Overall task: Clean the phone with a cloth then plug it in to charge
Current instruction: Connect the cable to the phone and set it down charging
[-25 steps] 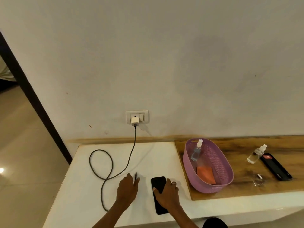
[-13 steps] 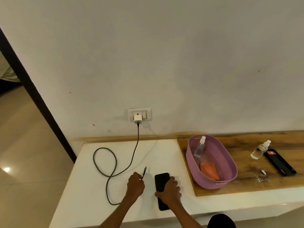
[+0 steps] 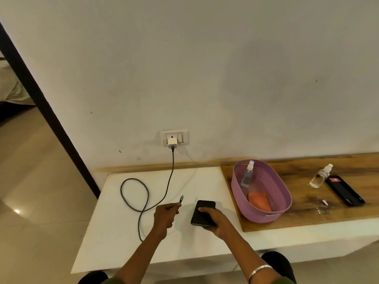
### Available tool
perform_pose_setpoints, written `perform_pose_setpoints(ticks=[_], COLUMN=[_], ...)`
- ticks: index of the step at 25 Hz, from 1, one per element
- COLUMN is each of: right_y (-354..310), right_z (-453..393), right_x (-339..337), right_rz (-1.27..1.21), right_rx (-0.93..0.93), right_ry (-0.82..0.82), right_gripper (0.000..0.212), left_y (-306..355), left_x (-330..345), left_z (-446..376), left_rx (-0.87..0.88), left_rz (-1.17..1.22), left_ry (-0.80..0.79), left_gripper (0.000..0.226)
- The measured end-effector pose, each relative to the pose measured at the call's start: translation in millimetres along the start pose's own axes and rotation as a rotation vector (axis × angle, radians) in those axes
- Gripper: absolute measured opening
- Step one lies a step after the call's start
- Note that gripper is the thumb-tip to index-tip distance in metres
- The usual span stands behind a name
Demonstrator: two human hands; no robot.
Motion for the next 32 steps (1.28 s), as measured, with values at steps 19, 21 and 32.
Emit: perform_pose_setpoints(ticks=[19, 21, 32], right_y=[-90.5, -89.1, -68.2], right_z=[57.6, 59.4, 70.0], right_x=[70.8, 73.6, 79.0], right_rz=[-0.738, -0.746, -0.791], right_rx=[0.046, 0.057, 0.095], right_ry=[-0.204, -0.198, -0.226], right_gripper=[0.053, 0.054, 0.055], left_y=[74.5, 82.0, 79.5], left_x=[20.4, 23.5, 21.4], left_z=[93.1, 101.6, 115.2], left_rx=[0.182, 0.215, 0.232], left_rz=[0.110, 0.153, 0.250], left_ry=[-0.215, -0.233, -0.193], left_gripper=[0.013, 0.012, 0.010])
Point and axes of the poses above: each hand's wrist, its own z-axis away from the middle knuckle, its own x-axis out of the palm, y = z × x, the point moved 6 cm from there along -z, towards the middle knuckle
